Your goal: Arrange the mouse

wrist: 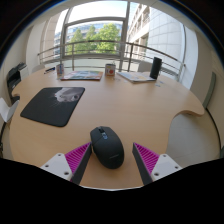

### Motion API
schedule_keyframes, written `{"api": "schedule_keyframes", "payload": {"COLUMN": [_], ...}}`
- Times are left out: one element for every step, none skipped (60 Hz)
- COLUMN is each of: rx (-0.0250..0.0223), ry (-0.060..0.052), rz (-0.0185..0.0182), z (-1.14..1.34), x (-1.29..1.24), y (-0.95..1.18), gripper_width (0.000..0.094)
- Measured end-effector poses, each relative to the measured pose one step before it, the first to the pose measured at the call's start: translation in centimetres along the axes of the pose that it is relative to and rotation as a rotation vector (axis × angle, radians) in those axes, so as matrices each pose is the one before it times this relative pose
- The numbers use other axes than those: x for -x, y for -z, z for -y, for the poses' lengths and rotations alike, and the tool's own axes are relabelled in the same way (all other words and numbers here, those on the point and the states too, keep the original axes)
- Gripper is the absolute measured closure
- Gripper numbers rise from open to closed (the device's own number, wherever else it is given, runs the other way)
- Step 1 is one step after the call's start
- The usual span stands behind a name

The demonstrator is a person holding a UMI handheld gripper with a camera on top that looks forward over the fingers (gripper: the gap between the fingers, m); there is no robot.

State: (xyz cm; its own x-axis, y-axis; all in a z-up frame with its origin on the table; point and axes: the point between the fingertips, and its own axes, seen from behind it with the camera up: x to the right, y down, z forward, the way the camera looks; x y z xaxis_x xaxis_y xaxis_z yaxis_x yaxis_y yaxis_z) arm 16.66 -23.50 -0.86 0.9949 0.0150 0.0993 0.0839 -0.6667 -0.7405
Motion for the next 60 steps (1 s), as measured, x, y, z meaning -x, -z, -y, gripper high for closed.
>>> {"api": "schedule_keyframes", "payload": {"rx": [-0.00282, -0.00108, -0.00177, -0.00020, -0.00031, -0.00008, -0.00042, -0.00017, -0.00066, -0.00069, -0.00126, -0.00256, -0.00624, -0.00513, -0.00591, -0.00774, -0.00271, -0.00334, -0.00080, 0.00260, 0.00129, 0.00778, 0.00317, 0.00346, 0.00267, 0.00137, 0.00101, 0.00062, 0.00049, 0.00180, 0.00110, 0.00151, 0.00090, -0.00036, 0.00020, -0.00272, -0.00933, -0.01391, -0.01555, -0.01215, -0.01816, -0.02086, -0.02272, -0.02494, -0.02691, -0.02754, -0.02599, -0.02230, -0.02230, -0.02552, -0.02677, -0.02633, -0.02326, -0.02017, -0.01817, -0.01666, -0.01337, -0.00064, -0.00117, 0.00022], "ry": [-0.0019, -0.0032, -0.0065, -0.0071, -0.0088, -0.0096, -0.0099, -0.0098, -0.0084, -0.0088, -0.0073, -0.0062, -0.0004, 0.0080, 0.0126, 0.0085, 0.0097, 0.0068, 0.0037, 0.0008, -0.0039, -0.0065, -0.0071, -0.0072, -0.0050, -0.0036, -0.0009, -0.0012, 0.0001, 0.0005, 0.0004, -0.0005, -0.0011, -0.0033, -0.0044, -0.0047, -0.0082, -0.0098, -0.0087, -0.0065, -0.0069, -0.0078, -0.0065, -0.0072, -0.0076, -0.0077, -0.0064, -0.0065, -0.0053, -0.0071, -0.0064, -0.0050, -0.0023, -0.0009, -0.0018, -0.0029, -0.0037, -0.0014, -0.0024, -0.0040], "rz": [0.00010, -0.00065, -0.00016, 0.00167, 0.00234, 0.00428, 0.00388, 0.00325, 0.00348, 0.00624, 0.00484, 0.00841, 0.00395, -0.00106, -0.00547, 0.00018, 0.00023, 0.00179, 0.00074, -0.00147, -0.00009, -0.00082, -0.00378, -0.00506, -0.00571, -0.00640, -0.00658, -0.00745, -0.00534, -0.00838, -0.00654, -0.00823, -0.00837, -0.00806, -0.00672, -0.00646, -0.00693, -0.00823, -0.00897, -0.00865, -0.00979, -0.01154, -0.01168, -0.00991, -0.00822, -0.00654, -0.00536, -0.00722, -0.00045, -0.00070, 0.00101, 0.00339, 0.00653, 0.00951, 0.00910, 0.00775, 0.00560, 0.01991, 0.02017, 0.01928], "z": [0.256, 0.195, 0.226, 0.396, 0.147, 0.139, 0.134, 0.146, 0.206, 0.094, 0.162, 0.085, 0.168, 0.091, 0.156, 0.155, 0.013, 0.063, 0.020, -0.020, 0.036, -0.030, -0.005, -0.006, -0.043, -0.029, 0.035, 0.023, 0.060, 0.027, 0.016, 0.015, 0.093, 0.177, 0.238, 0.413, 0.605, 0.823, 0.919, 1.122, 1.092, 1.270, 1.339, 1.500, 1.567, 1.615, 1.610, 1.948, 1.400, 1.539, 1.597, 1.496, 1.305, 1.161, 1.033, 0.878, 1.318, 0.512, 0.086, -0.054], "x": [-0.044, -0.137, -0.070, -0.191, 0.005, 0.022, -0.030, -0.079, 0.016, 0.007, 0.176, 0.139, 0.082, -0.030, -0.148, 0.010, 0.012, 0.040, 0.032, -0.015, 0.046, -0.060, 0.043, 0.046, 0.039, 0.045, 0.001, 0.010, -0.097, -0.022, -0.028, -0.069, -0.065, -0.065, -0.087, 0.052, -0.014, -0.051, -0.042, -0.196, -0.047, -0.055, -0.034, 0.039, 0.096, 0.184, 0.247, 0.317, 0.434, 0.511, 0.605, 0.713, 0.864, 1.000, 1.005, 0.981, 1.347, 0.955, 1.328, 1.342], "y": [-0.334, -0.291, -0.332, -0.495, -0.287, -0.245, -0.261, -0.232, -0.143, -0.196, -0.460, -0.186, -0.168, -0.143, -0.057, -0.046, -0.035, -0.027, -0.038, -0.017, -0.030, 0.195, -0.036, -0.033, -0.044, -0.012, -0.014, -0.002, 0.047, -0.030, 0.001, -0.008, 0.045, 0.061, 0.308, 0.214, 0.165, 0.258, 0.319, 0.498, 0.468, 0.419, 0.443, 0.469, 0.497, 0.437, 0.418, 0.110, 0.282, 0.395, 0.344, 0.290, 0.199, 0.123, 0.074, 0.047, 0.203, -0.508, -0.166, -0.205], "gripper_width": [0.0098, 0.0097, 0.0104, 0.0113, 0.0123, 0.0135, 0.0149, 0.0165, 0.0182, 0.0208, 0.0244, 0.0289, 0.0340, 0.0392, 0.0398, 0.0398, 0.0410, 0.0422, 0.0424, 0.0442, 0.0453, 0.0465, 0.0476, 0.0489, 0.0500, 0.0507, 0.0519, 0.0523, 0.0525, 0.0530, 0.0540, 0.0541, 0.0541, 0.0541, 0.0541, 0.0542, 0.0541, 0.0541, 0.0541, 0.0541, 0.0541, 0.0542, 0.0542, 0.0541, 0.0541, 0.0541, 0.0542, 0.0542, 0.0542, 0.0542, 0.0542, 0.0543, 0.0542, 0.0542, 0.0542, 0.0541, 0.0543, 0.0543, 0.0544, 0.0544]}}
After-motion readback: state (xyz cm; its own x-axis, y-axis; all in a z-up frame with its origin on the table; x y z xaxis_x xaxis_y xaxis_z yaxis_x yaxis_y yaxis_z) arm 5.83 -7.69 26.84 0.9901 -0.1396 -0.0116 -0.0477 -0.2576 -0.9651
